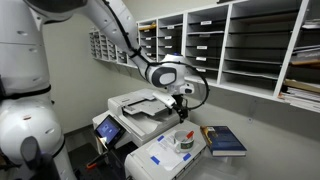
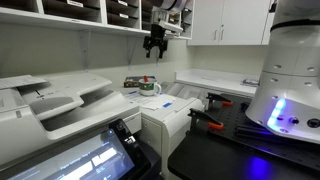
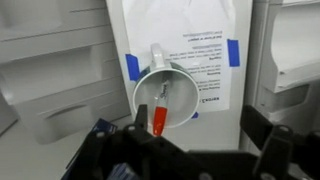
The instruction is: Remove the marker from the cup and put it on the printer
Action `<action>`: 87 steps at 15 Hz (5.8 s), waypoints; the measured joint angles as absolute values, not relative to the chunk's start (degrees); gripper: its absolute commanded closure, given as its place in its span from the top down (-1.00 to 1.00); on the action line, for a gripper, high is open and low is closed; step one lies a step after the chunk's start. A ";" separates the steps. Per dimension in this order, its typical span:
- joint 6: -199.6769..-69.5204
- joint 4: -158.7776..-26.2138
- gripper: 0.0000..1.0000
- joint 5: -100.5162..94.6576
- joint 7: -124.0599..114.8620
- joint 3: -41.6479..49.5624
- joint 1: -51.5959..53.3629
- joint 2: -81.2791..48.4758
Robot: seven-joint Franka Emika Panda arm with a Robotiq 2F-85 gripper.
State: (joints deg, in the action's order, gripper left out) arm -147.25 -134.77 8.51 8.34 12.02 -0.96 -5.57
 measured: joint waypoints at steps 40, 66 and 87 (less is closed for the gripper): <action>-159.37 -118.99 -0.88 4.59 1.00 5.52 -6.09 -27.38; -137.71 -131.29 -0.88 -6.16 26.59 -0.70 -3.98 -19.61; -136.90 -101.26 1.00 -0.77 0.17 -0.71 -0.03 -35.73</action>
